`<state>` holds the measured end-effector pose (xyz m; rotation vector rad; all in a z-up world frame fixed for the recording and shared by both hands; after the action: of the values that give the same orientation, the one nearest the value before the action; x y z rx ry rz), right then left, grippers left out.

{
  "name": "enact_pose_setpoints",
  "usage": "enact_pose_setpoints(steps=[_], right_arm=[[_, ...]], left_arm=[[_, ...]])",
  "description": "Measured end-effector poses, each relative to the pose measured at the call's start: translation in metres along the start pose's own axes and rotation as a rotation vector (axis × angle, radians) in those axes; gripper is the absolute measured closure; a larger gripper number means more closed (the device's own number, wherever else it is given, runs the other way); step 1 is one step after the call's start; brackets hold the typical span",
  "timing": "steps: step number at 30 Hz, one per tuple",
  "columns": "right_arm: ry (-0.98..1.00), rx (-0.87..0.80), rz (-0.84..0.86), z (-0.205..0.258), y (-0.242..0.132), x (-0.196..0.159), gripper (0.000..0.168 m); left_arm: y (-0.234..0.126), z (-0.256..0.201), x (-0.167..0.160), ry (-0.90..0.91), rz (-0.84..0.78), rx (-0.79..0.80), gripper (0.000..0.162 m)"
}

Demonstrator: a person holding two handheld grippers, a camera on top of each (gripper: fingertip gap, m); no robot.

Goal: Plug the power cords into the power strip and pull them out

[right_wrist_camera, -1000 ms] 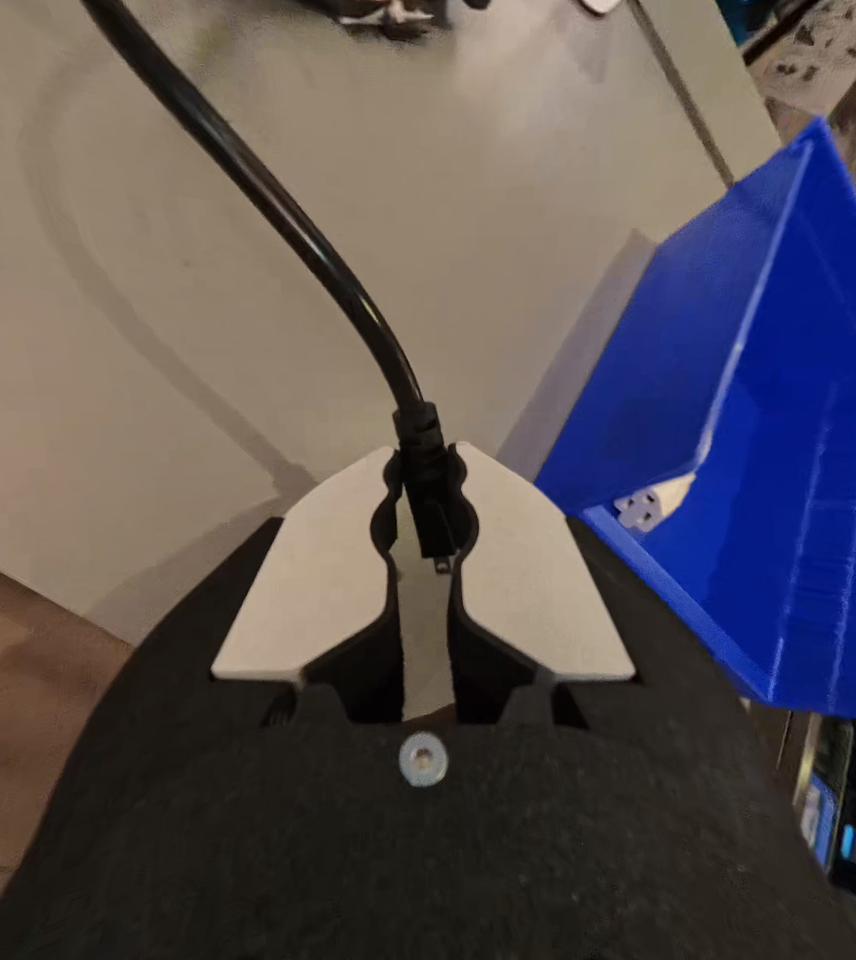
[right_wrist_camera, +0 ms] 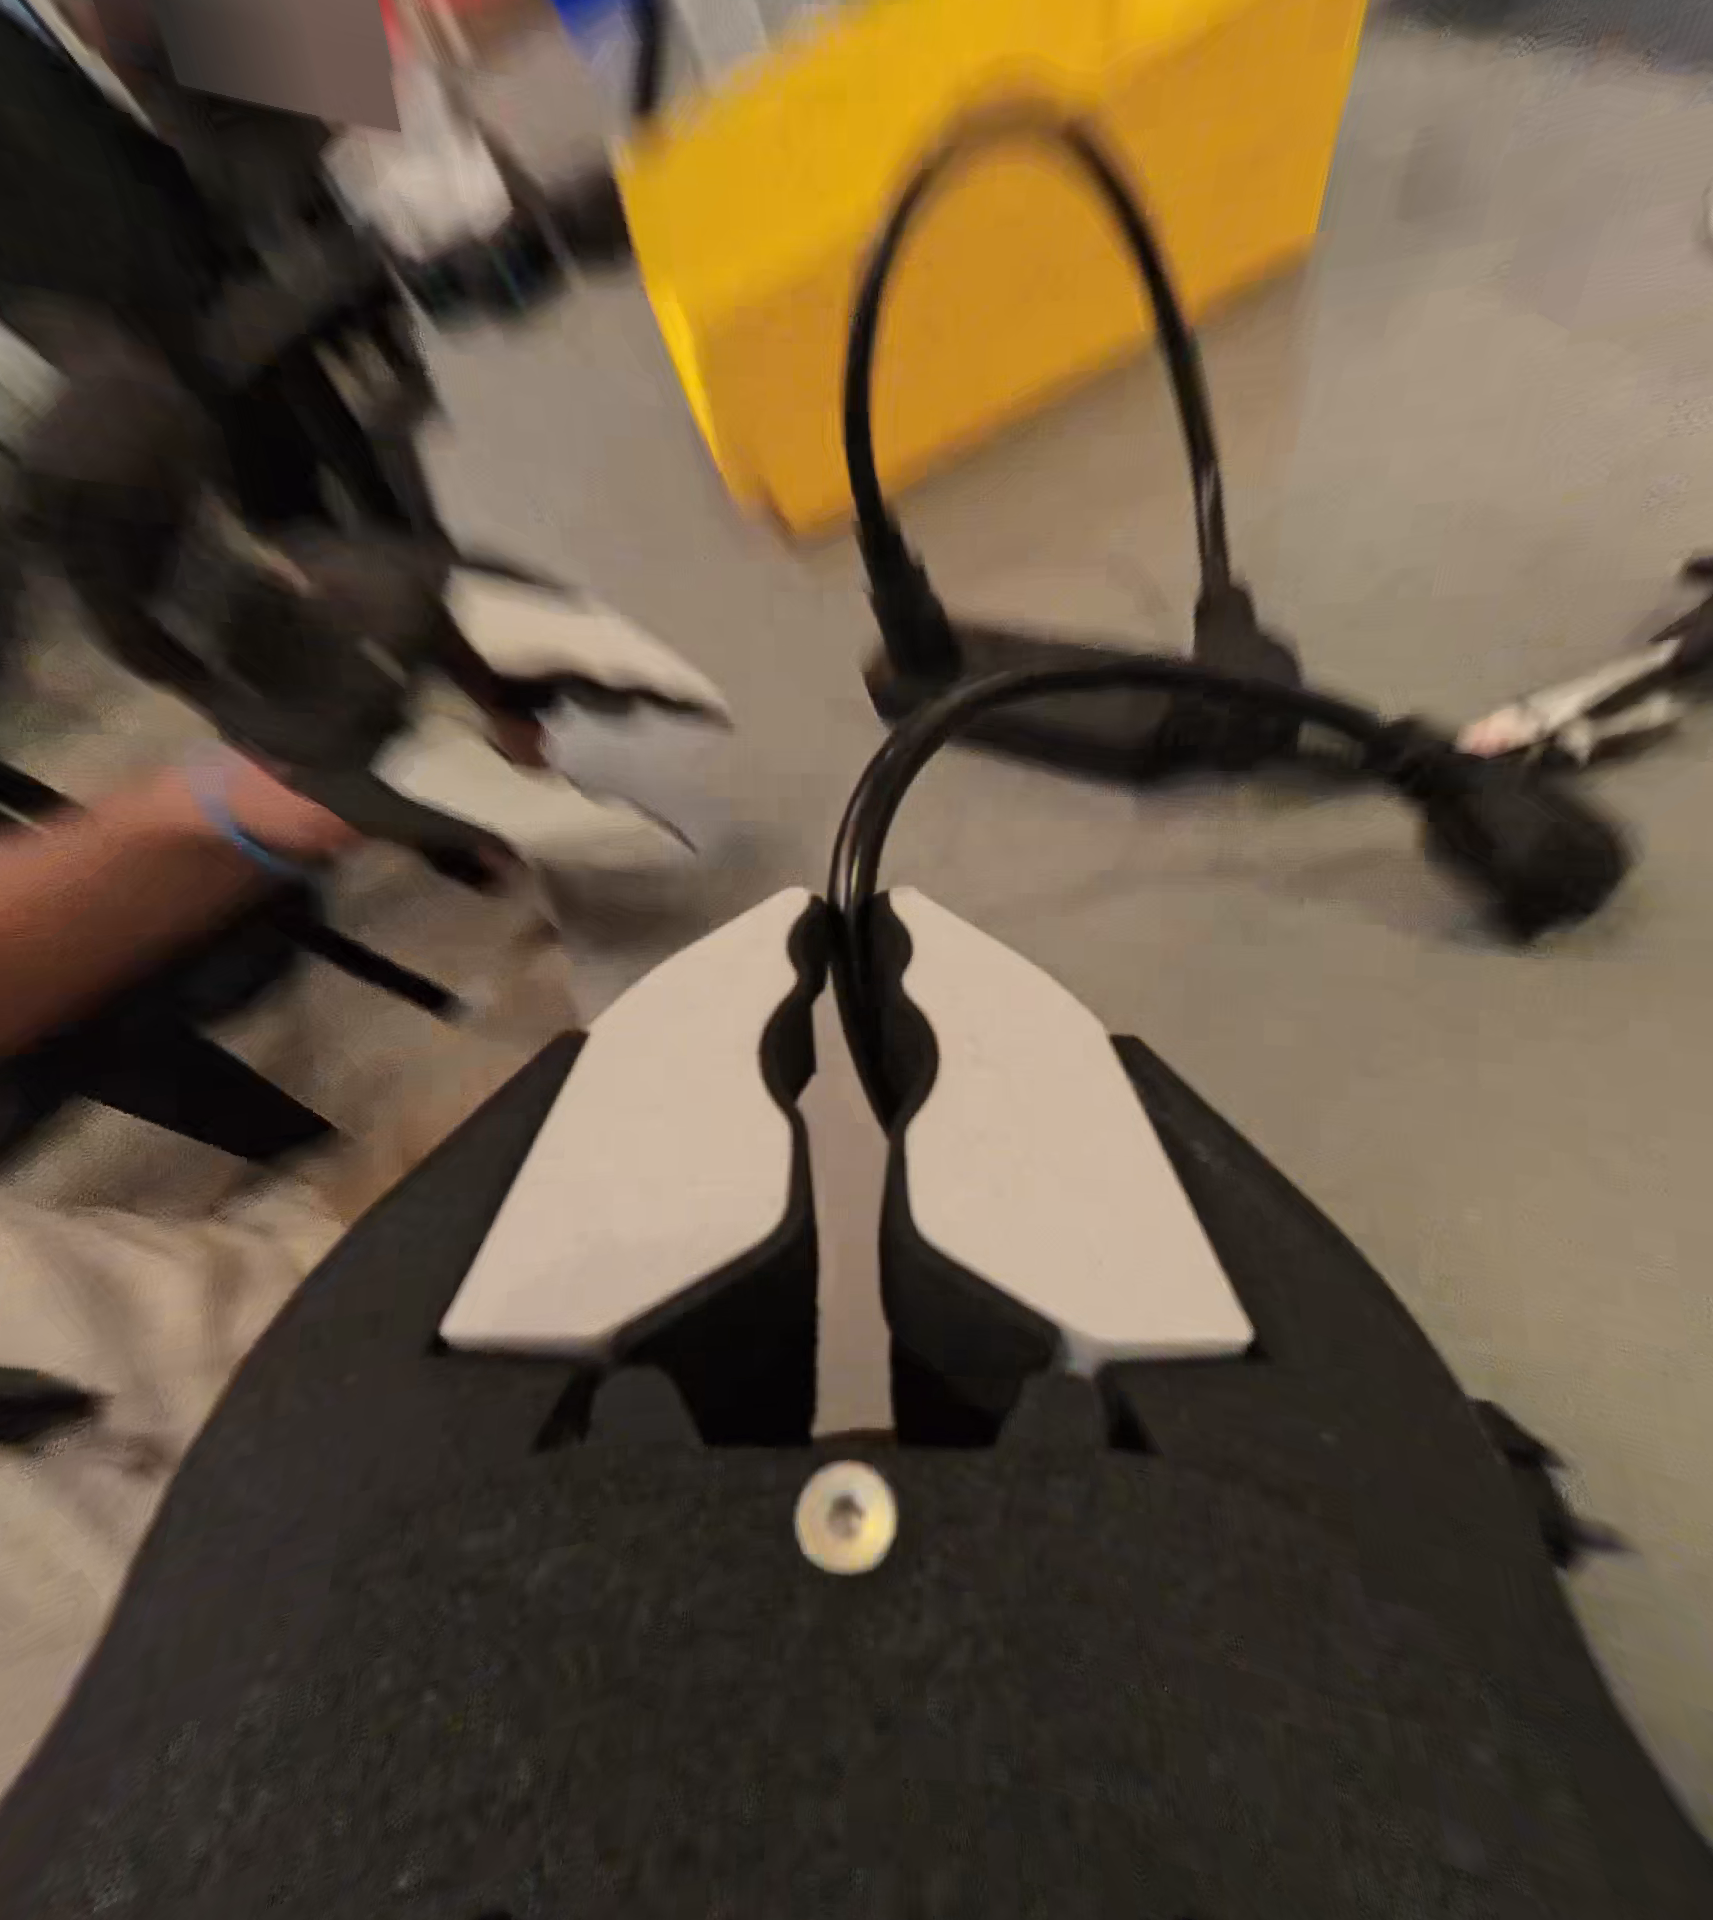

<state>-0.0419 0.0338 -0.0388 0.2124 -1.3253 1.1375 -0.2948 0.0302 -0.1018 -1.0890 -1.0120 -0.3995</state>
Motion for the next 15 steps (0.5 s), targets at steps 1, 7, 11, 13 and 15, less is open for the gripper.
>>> enact_pose_setpoints(steps=[1, 7, 11, 13, 15], right_arm=[[0.039, 0.044, -0.087, -0.002, -0.019, 0.012, 0.161], [0.063, -0.03, -0.482, -0.009, -0.144, 0.073, 0.168], [-0.021, -0.432, -0.529, -0.023, -0.197, 0.092, 0.168], [0.004, -0.37, -0.452, -0.02, -0.184, 0.085, 0.168], [-0.018, -0.302, -0.294, -0.009, -0.15, 0.061, 0.167]], left_arm=[[0.001, -0.001, 0.001, 0.016, 0.004, -0.002, 0.116], [0.006, -0.007, 0.007, 0.043, -0.017, -0.048, 0.117], [0.008, -0.011, 0.009, 0.028, -0.03, -0.082, 0.117], [0.008, -0.014, 0.01, 0.025, -0.028, -0.1, 0.117], [0.007, -0.016, 0.008, 0.031, -0.018, -0.11, 0.117]])
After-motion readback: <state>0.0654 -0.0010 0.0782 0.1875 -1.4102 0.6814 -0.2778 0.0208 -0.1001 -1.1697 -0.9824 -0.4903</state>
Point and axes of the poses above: each gripper's, where its closed fingertips meet, y out along the fingers, x out of its top, z = x × y across the jaws, the point moved 9 cm from there along -y, back along the fingers, and after that the axes turned 5 degrees about -x, right-handed, at the moved point
